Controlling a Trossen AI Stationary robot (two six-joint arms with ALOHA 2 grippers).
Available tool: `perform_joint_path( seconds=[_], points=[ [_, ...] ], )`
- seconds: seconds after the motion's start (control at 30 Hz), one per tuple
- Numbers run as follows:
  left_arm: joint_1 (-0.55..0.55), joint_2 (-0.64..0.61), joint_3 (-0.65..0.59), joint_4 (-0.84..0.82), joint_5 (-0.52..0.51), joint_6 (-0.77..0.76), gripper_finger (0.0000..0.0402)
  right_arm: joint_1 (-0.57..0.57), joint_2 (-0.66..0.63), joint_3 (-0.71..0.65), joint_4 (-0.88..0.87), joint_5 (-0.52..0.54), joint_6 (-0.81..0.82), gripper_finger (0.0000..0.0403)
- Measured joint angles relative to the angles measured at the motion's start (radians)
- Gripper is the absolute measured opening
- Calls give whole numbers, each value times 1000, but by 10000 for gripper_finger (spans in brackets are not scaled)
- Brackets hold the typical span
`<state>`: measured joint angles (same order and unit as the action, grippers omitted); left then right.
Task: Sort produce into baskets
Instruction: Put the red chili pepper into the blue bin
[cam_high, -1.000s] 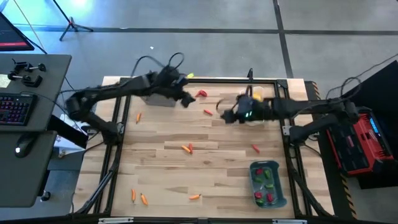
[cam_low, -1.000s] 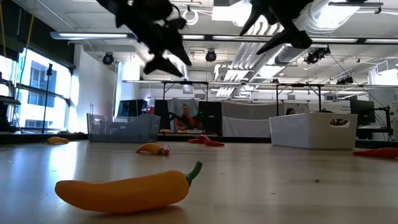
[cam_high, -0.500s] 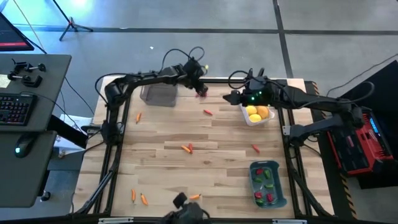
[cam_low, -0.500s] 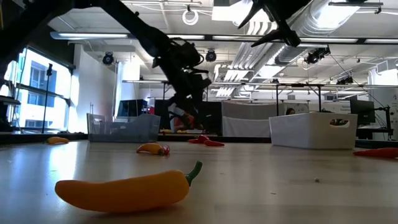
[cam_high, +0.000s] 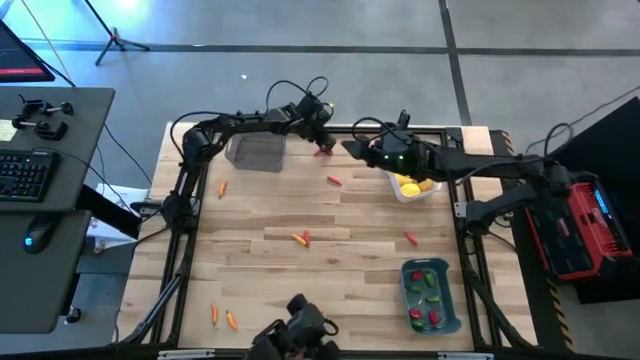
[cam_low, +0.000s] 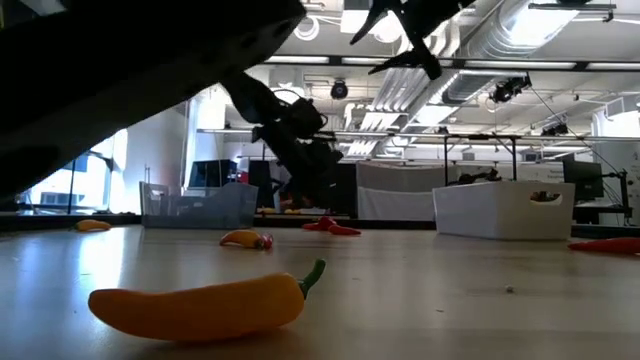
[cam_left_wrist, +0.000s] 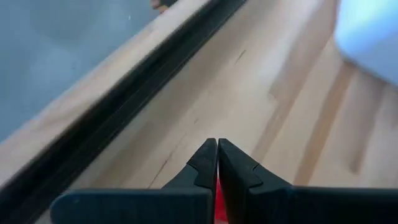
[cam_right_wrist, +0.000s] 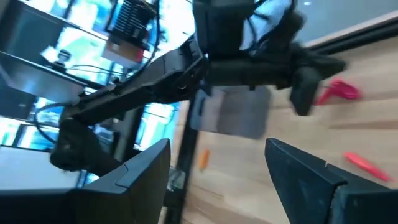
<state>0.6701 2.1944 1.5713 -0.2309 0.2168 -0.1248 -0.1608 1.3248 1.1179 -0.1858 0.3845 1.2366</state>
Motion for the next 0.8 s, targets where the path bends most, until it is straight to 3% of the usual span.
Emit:
perform_joint_path(
  seconds=[0.07, 0.3, 0.43, 0.57, 0.8],
  points=[
    [2, -6, 23, 15, -2, 29, 0, 0, 32, 0, 71, -1, -6, 252],
    [25, -5, 65, -100, 144, 118, 0, 0, 114, -1, 231, -54, -4, 252],
    [48, 36, 71, -104, 255, 98, 0, 3, 130, -1, 235, -107, -6, 252],
    [68, 91, 63, -185, 303, 32, 0, 6, 130, -1, 230, -49, -1, 252],
    [144, -68, 71, -170, 329, 1, 0, -68, 129, -1, 184, -7, -21, 214]
  ],
)
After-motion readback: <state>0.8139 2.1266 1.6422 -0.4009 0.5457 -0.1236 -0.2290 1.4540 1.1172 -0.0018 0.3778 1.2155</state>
